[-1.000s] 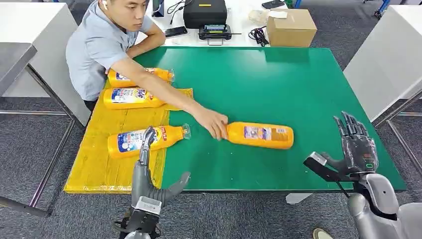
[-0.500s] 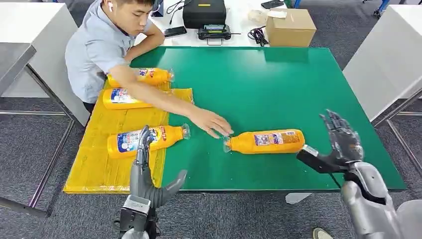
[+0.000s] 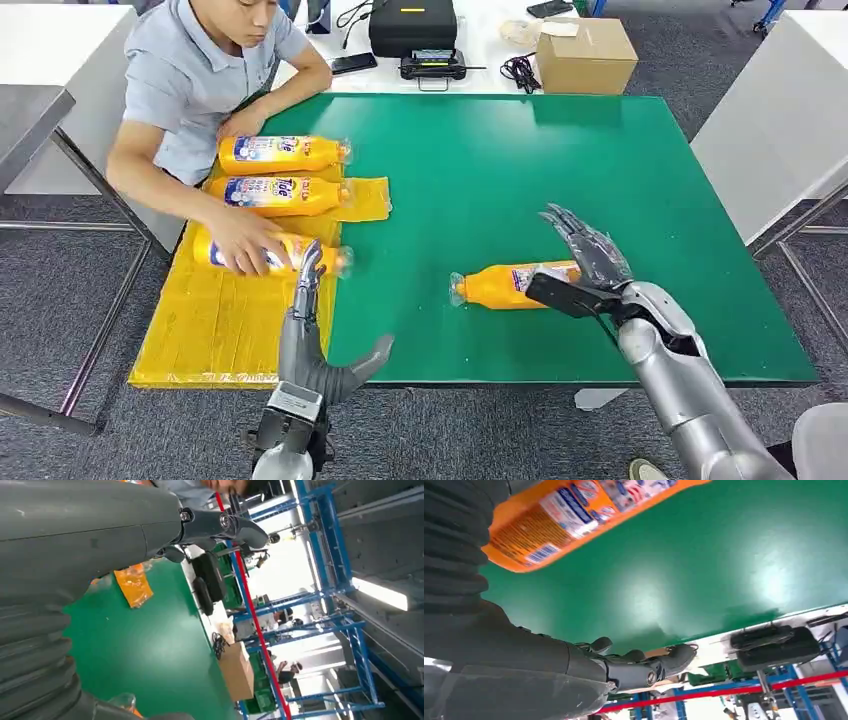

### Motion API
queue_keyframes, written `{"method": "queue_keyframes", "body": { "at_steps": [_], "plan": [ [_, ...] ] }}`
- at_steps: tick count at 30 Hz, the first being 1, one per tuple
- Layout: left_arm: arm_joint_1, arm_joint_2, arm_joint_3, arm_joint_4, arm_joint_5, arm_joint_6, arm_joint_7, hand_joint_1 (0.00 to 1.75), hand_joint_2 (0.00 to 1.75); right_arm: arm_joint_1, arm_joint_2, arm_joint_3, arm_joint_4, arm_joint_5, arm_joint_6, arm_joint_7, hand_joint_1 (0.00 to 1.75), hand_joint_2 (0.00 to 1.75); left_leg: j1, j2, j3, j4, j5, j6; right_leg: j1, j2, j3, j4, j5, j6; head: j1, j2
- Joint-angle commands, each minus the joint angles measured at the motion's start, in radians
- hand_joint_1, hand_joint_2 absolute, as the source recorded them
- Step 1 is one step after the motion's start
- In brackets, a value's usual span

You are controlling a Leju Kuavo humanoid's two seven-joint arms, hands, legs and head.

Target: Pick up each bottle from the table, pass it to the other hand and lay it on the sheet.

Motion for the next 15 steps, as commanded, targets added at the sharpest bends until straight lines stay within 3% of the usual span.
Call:
{"method": "queue_keyframes", "body": {
  "at_steps": [1, 8, 15],
  "plan": [
    [-0.034, 0.025, -0.023, 0.066, 0.007, -0.006, 0.0, 0.0, 1.75, -0.077, -0.011, 0.096, 0.119, -0.008, 0.003, 0.016, 0.0, 1.75, 0.001, 0.002, 0.004, -0.001, -0.002, -0.002, 0.001, 0.001, 0.004, -0.001, -0.001, -0.002, 0.0, 0.0],
    [-0.024, 0.033, -0.044, 0.061, 0.014, -0.033, 0.011, 0.0, 1.75, -0.095, -0.068, 0.128, 0.126, -0.074, 0.081, 0.09, 0.0, 1.75, 0.0, 0.001, 0.003, 0.0, -0.001, -0.001, 0.001, 0.001, 0.002, 0.0, -0.001, -0.002, 0.0, 0.0],
    [-0.029, 0.033, -0.047, 0.068, 0.015, -0.038, 0.011, 0.0, 1.75, -0.079, -0.095, 0.138, 0.118, -0.11, 0.109, 0.094, 0.0, 1.75, 0.0, 0.001, 0.004, -0.001, -0.002, -0.002, 0.0, 0.001, 0.003, -0.001, -0.001, -0.002, 0.0, 0.0]
  ]
}}
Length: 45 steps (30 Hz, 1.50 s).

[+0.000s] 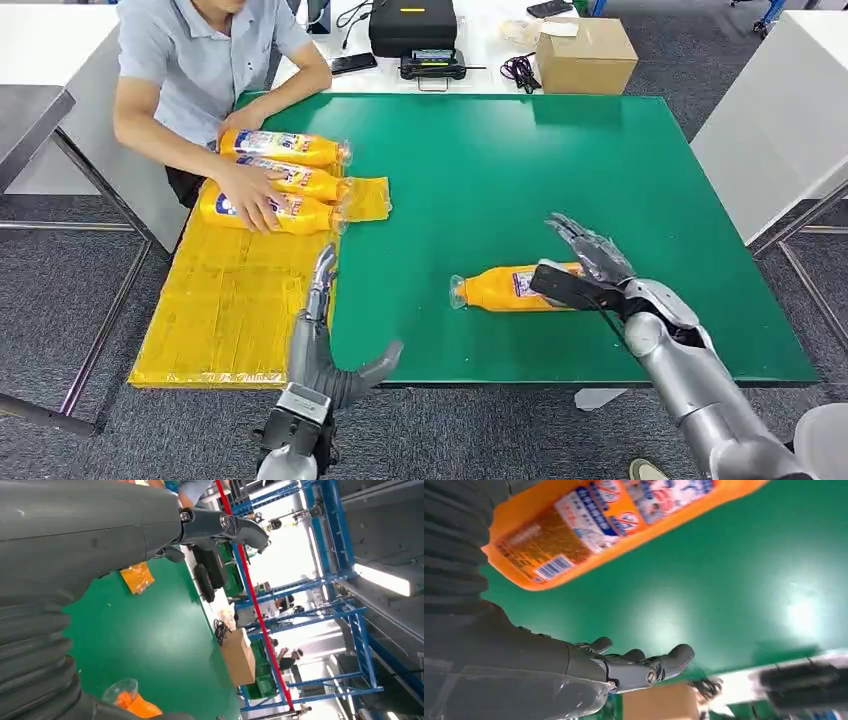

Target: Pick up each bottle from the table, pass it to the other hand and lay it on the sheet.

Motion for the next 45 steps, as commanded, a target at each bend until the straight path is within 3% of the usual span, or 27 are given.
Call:
{"method": "queue_keyframes", "body": {
  "at_steps": [1, 18, 20, 22, 27, 31, 36, 45],
  "plan": [
    [-0.028, 0.032, -0.023, 0.054, 0.005, -0.004, 0.005, 0.0, 1.75, -0.045, -0.033, 0.073, 0.059, -0.01, 0.015, 0.007, 0.0, 1.75, 0.001, 0.002, 0.003, -0.001, -0.001, -0.002, 0.001, 0.001, 0.003, -0.001, -0.001, -0.002, 0.0, 0.0],
    [-0.028, 0.033, -0.023, 0.053, 0.005, -0.005, 0.007, 0.0, 1.75, -0.044, -0.035, 0.075, 0.058, -0.014, 0.019, 0.01, 0.0, 1.75, 0.001, 0.002, 0.005, -0.001, -0.002, -0.002, 0.001, 0.002, 0.004, -0.001, -0.001, -0.003, 0.0, 0.0],
    [-0.03, 0.035, -0.029, 0.059, 0.002, -0.014, 0.012, 0.0, 1.75, -0.032, -0.063, 0.09, 0.045, -0.025, 0.034, 0.018, 0.0, 1.75, 0.003, 0.004, 0.01, 0.001, -0.005, -0.005, 0.003, 0.003, 0.009, 0.0, -0.004, -0.006, 0.0, 0.0],
    [-0.032, 0.034, -0.031, 0.063, 0.003, -0.017, 0.013, 0.0, 1.75, -0.027, -0.099, 0.107, 0.032, -0.028, 0.04, 0.02, 0.0, 1.75, 0.0, 0.0, 0.002, -0.001, -0.001, -0.001, 0.0, -0.001, 0.002, -0.001, -0.001, -0.001, 0.0, 0.0],
    [-0.041, 0.032, -0.039, 0.076, 0.004, -0.025, 0.014, 0.0, 1.75, -0.037, -0.149, 0.142, 0.024, -0.046, 0.085, 0.027, 0.0, 1.75, 0.001, 0.001, 0.006, 0.0, -0.003, -0.002, 0.001, 0.0, 0.005, 0.0, -0.003, -0.003, 0.0, 0.0],
    [-0.058, 0.03, -0.053, 0.099, 0.015, -0.041, 0.02, 0.0, 1.75, -0.064, -0.152, 0.197, 0.09, -0.043, 0.138, 0.038, 0.0, 1.75, 0.001, 0.001, 0.004, 0.0, -0.002, -0.002, 0.001, 0.0, 0.004, -0.001, -0.001, -0.002, 0.0, 0.0],
    [-0.077, 0.031, -0.076, 0.13, 0.024, -0.047, 0.017, 0.0, 1.75, -0.116, -0.122, 0.261, 0.231, -0.027, 0.122, 0.015, 0.0, 1.75, 0.001, 0.004, 0.006, -0.001, -0.002, -0.002, 0.002, 0.003, 0.005, -0.002, -0.001, -0.003, 0.0, 0.0],
    [-0.093, 0.036, -0.101, 0.145, 0.036, -0.048, 0.014, 0.0, 1.75, -0.151, -0.187, 0.345, 0.255, -0.064, 0.18, 0.017, 0.0, 1.75, 0.0, 0.001, 0.003, 0.0, -0.001, -0.001, 0.001, 0.0, 0.003, -0.001, -0.001, -0.002, 0.0, 0.0]
  ]
}}
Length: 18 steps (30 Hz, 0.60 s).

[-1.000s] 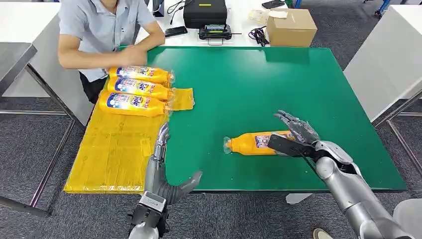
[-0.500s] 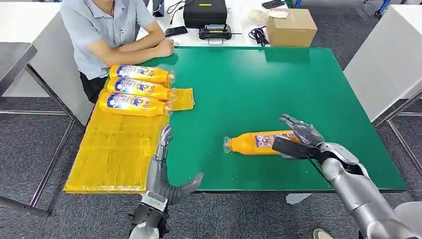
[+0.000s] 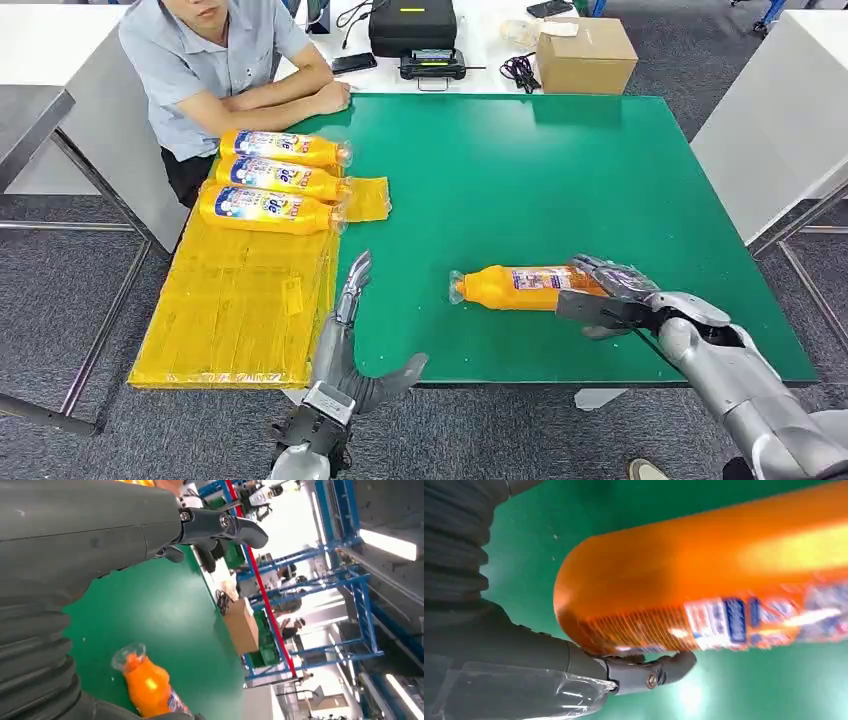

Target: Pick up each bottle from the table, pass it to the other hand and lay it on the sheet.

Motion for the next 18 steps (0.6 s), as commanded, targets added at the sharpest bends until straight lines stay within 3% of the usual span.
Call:
{"method": "queue_keyframes", "body": {
  "at_steps": [1, 18],
  "plan": [
    [-0.054, 0.035, -0.043, 0.078, 0.012, 0.01, -0.004, 0.0, 1.75, -0.087, -0.025, 0.147, 0.124, -0.025, 0.011, 0.002, 0.0, 1.75, 0.001, 0.001, 0.006, 0.0, -0.003, -0.003, 0.001, 0.0, 0.006, -0.001, -0.002, -0.003, 0.0, 0.0],
    [-0.051, 0.039, -0.052, 0.083, 0.009, 0.018, -0.008, 0.0, 1.75, -0.141, 0.021, 0.188, 0.149, -0.021, -0.031, 0.012, 0.0, 1.75, 0.001, 0.004, 0.005, -0.001, -0.002, -0.002, 0.001, 0.003, 0.004, -0.001, -0.001, -0.003, 0.0, 0.0]
  ]
}}
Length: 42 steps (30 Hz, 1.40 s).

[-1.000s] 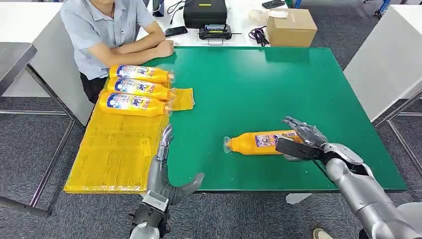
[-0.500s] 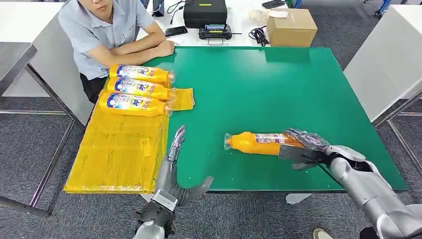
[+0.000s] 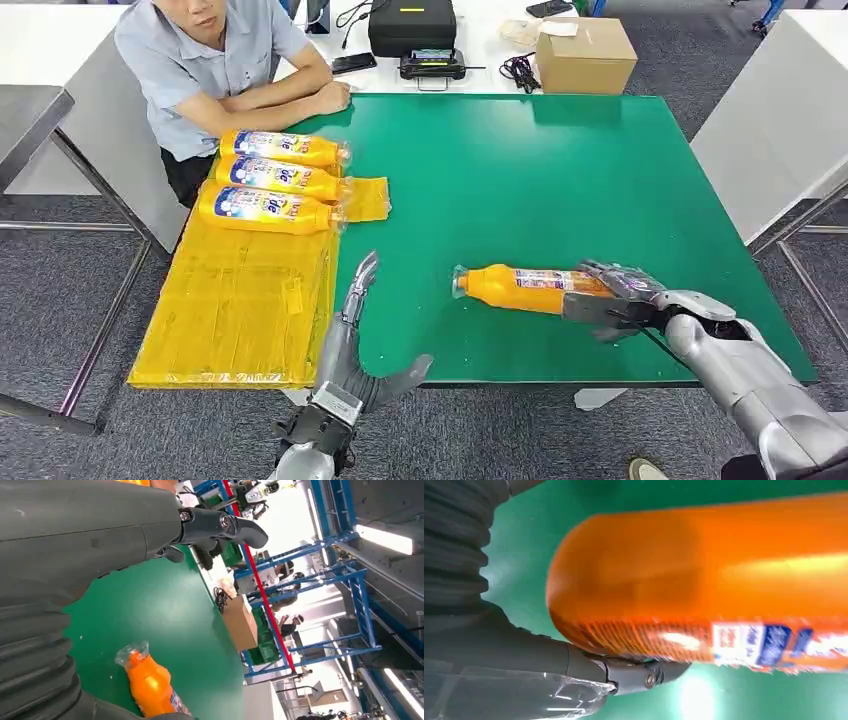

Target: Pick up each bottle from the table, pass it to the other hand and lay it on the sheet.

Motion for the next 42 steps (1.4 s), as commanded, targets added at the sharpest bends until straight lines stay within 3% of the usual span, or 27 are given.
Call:
{"method": "queue_keyframes", "body": {
  "at_steps": [1, 16, 27, 28, 29, 30, 42],
  "plan": [
    [-0.027, 0.033, -0.028, 0.059, 0.003, 0.004, 0.002, 0.0, 1.75, -0.076, 0.037, 0.073, 0.074, -0.01, -0.015, 0.006, 0.0, 1.75, 0.001, 0.004, 0.006, 0.0, -0.003, -0.003, 0.001, 0.004, 0.005, -0.001, -0.002, -0.003, 0.0, 0.0],
    [-0.03, 0.032, -0.036, 0.067, 0.01, 0.006, -0.004, 0.0, 1.75, -0.009, 0.052, 0.051, 0.049, -0.047, -0.046, 0.005, 0.0, 1.75, 0.001, 0.001, 0.003, -0.001, -0.001, -0.002, 0.001, 0.0, 0.003, -0.002, -0.001, -0.002, 0.0, 0.0],
    [-0.045, 0.028, -0.05, 0.088, 0.032, 0.008, -0.018, 0.0, 1.75, 0.029, 0.118, 0.025, 0.101, -0.088, -0.038, -0.019, 0.02, 1.75, 0.002, 0.002, 0.007, -0.002, -0.002, -0.003, 0.002, 0.001, 0.006, -0.002, -0.001, -0.003, 0.0, 0.0],
    [-0.045, 0.029, -0.051, 0.089, 0.035, 0.008, -0.019, 0.0, 1.75, 0.031, 0.118, 0.024, 0.107, -0.091, -0.035, -0.021, 0.16, 1.75, 0.001, 0.001, 0.005, -0.001, -0.001, -0.002, 0.002, 0.001, 0.005, -0.002, -0.001, -0.003, 0.0, 0.0],
    [-0.046, 0.028, -0.051, 0.089, 0.038, 0.01, -0.021, 0.0, 1.75, 0.033, 0.116, 0.023, 0.113, -0.092, -0.036, -0.025, 1.59, 1.75, 0.002, 0.002, 0.007, -0.001, -0.002, -0.003, 0.002, 0.001, 0.006, -0.002, -0.001, -0.003, 0.0, 0.0],
    [-0.045, 0.028, -0.052, 0.089, 0.039, 0.011, -0.022, 0.0, 1.75, 0.036, 0.116, 0.02, 0.113, -0.095, -0.04, -0.031, 1.75, 1.75, 0.002, 0.001, 0.005, -0.001, -0.001, -0.002, 0.002, 0.0, 0.004, -0.002, 0.0, -0.002, 0.0, 0.0],
    [-0.046, 0.035, -0.058, 0.084, 0.05, 0.017, -0.028, 0.0, 1.75, 0.074, 0.153, -0.031, 0.133, -0.096, -0.092, -0.068, 1.75, 1.75, 0.002, 0.001, 0.009, -0.002, -0.001, -0.003, 0.003, 0.0, 0.009, -0.003, -0.001, -0.003, 0.001, 0.0]
  ]
}}
